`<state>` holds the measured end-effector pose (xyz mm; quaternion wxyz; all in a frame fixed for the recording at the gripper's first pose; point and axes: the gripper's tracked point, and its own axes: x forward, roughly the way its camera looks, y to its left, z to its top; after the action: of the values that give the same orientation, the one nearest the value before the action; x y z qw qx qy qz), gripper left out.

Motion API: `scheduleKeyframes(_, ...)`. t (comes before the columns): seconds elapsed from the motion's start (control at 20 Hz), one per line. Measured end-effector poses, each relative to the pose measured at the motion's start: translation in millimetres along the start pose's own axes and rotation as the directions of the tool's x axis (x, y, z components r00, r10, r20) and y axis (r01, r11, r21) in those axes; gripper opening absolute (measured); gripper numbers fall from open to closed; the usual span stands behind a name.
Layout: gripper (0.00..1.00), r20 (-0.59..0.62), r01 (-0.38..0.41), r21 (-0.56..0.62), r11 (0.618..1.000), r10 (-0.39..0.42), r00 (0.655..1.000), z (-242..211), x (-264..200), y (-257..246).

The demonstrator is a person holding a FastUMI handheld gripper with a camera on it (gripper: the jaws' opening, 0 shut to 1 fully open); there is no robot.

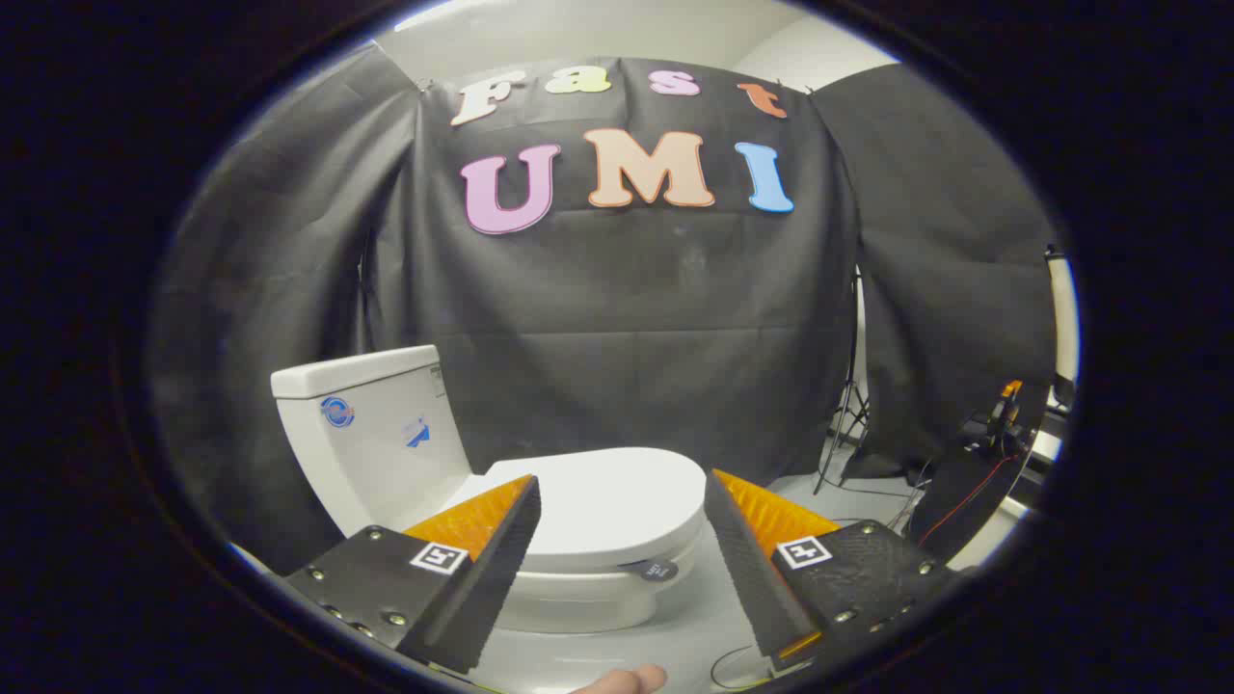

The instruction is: Open the toilet lid.

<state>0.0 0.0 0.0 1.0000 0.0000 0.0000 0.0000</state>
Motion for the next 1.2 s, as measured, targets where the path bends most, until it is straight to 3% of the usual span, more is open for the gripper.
scheduleKeyframes(1.2,1.0,-0.06,0.042,-0.005,0.999,-0.042,0.997,-51,21,-20)
